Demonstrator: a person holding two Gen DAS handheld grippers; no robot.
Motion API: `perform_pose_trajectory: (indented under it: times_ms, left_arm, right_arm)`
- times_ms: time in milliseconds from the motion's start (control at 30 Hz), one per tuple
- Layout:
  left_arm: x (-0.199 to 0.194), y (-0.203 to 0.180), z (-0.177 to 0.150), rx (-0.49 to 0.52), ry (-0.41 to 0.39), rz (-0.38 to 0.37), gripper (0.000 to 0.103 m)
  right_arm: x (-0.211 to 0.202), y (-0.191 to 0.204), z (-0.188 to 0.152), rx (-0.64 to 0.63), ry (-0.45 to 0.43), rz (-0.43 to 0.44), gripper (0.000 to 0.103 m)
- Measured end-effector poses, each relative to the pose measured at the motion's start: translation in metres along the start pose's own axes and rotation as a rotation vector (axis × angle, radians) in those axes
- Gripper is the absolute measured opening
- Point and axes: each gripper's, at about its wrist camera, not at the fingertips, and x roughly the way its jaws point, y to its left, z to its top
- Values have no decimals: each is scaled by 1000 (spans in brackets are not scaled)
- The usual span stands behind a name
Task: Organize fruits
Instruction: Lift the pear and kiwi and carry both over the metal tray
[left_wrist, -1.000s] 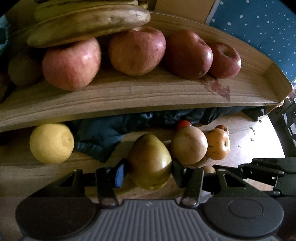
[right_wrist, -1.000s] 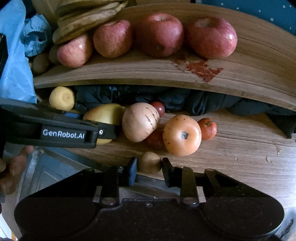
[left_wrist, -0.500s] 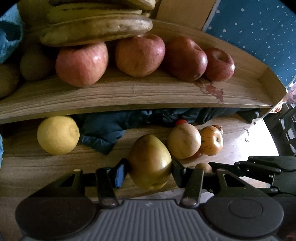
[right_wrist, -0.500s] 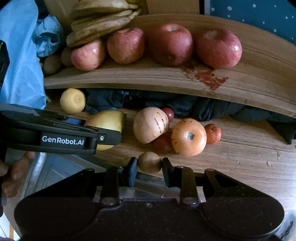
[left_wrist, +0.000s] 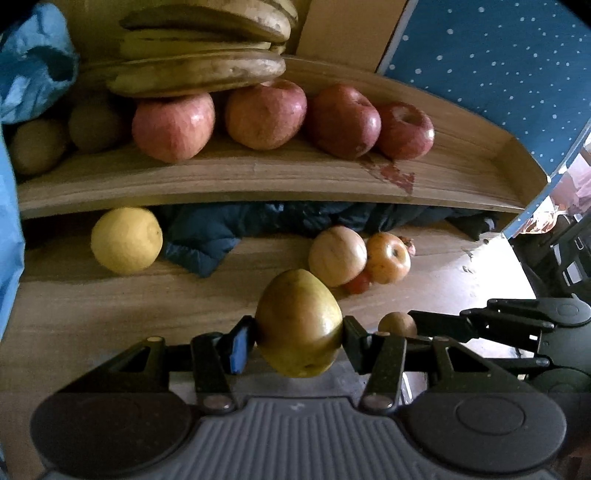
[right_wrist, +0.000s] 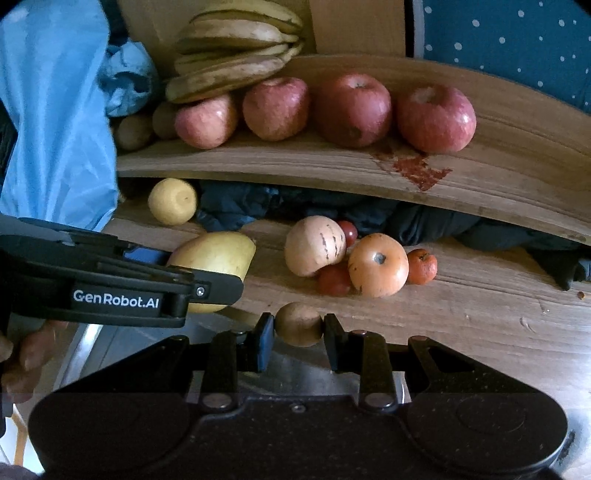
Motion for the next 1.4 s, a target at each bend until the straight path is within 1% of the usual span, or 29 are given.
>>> perform_pose_trajectory:
  times_ms: [200, 300, 433, 700, 833, 1067, 1400]
  left_arm:
    - [-15, -6, -19, -21, -8, -1, 55]
    - [-22, -6, -30, -37, -4, -14, 55]
    - [-28, -4, -45, -22, 1, -8, 55]
    - [-44, 9, -73, -26, 16, -22, 55]
    - [-54, 20, -86, -24, 29, -26, 55]
    - [-74, 39, -109, 32, 42, -36, 55]
    - [-80, 55, -129, 78, 80, -68, 55]
  right_arm:
    - [-17, 5, -12, -40, -4, 22, 31]
    - [-24, 7, -19, -59, -5, 37, 31]
    - [-31, 14, -30, -100, -1, 59, 31]
    - [-34, 33, -48, -121, 40, 70, 31]
    - [-38, 51, -57, -130, 54, 69, 31]
    - [-38, 80, -81, -119, 82, 57, 31]
    - [-38, 114, -102, -119, 92, 22, 31]
